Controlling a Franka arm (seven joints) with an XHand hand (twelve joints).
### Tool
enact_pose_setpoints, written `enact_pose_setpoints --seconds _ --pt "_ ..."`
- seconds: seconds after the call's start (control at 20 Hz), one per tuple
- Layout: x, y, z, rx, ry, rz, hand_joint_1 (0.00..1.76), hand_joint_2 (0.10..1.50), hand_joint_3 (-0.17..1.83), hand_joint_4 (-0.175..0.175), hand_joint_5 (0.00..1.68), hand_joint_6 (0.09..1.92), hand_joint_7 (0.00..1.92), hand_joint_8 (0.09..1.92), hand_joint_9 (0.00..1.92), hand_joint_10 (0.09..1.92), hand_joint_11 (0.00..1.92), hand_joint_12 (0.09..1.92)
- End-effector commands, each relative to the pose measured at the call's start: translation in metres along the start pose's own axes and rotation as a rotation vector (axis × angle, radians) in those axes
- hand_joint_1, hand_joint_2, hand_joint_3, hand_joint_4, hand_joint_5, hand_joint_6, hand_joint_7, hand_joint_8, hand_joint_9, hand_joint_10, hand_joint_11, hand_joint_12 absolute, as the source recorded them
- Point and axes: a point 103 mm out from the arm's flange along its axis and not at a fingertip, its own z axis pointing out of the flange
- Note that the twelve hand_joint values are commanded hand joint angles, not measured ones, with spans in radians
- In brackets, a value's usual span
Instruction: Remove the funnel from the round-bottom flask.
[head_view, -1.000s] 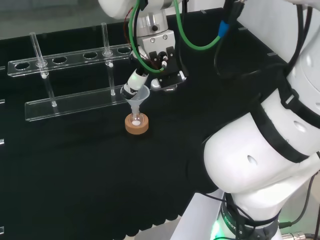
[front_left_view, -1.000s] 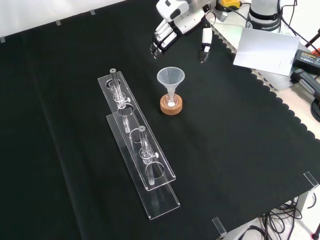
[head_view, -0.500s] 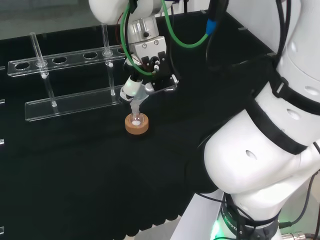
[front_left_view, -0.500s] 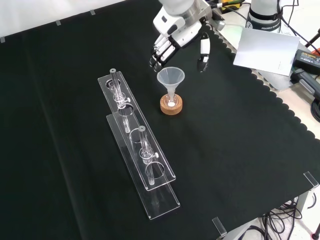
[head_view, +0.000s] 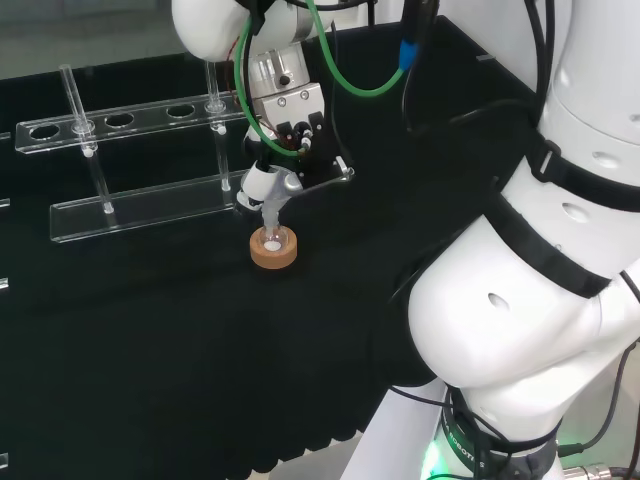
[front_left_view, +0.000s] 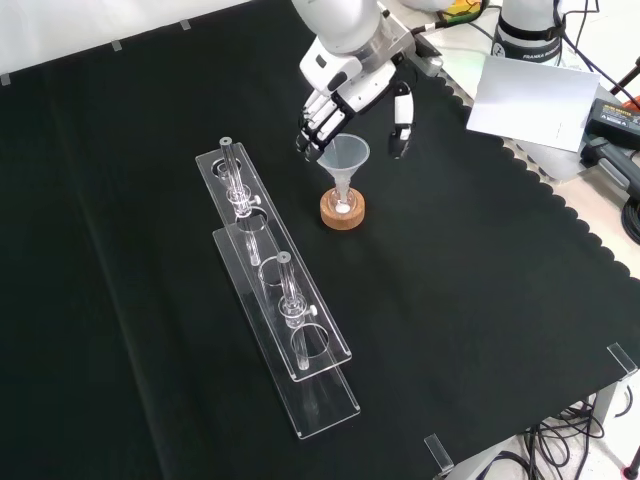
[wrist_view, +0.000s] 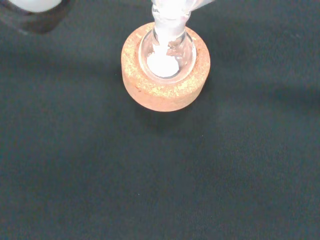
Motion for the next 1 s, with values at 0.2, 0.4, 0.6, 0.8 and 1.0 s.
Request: enact_pose_setpoints --seconds 0.2,0.4,0.6,0.8,1.0 --pt "-0.004 0.01 0.007 -0.004 -0.02 0.01 0.73 0.64 0.24 0.018 0.05 0.09 0.0 0.24 0.06 0.83 0.3 1.49" --pt "-0.006 0.014 0.011 0.01 -0.011 0.004 0.73 0.64 0.24 0.018 0.04 0.09 0.0 0.23 0.05 0.83 0.3 1.49" --pt "-0.007 0.017 0.016 0.021 -0.013 0.005 0.74 0.64 0.24 0.019 0.04 0.09 0.0 0.24 0.06 0.84 0.3 1.49" --pt "-0.008 0.019 0.018 0.025 -0.01 0.004 0.74 0.64 0.24 0.018 0.05 0.09 0.0 0.29 0.09 0.84 0.31 1.48" --pt "-0.008 0.021 0.022 0.03 -0.005 -0.001 0.74 0.64 0.25 0.018 0.06 0.09 0.0 0.34 0.13 0.83 0.33 1.47"
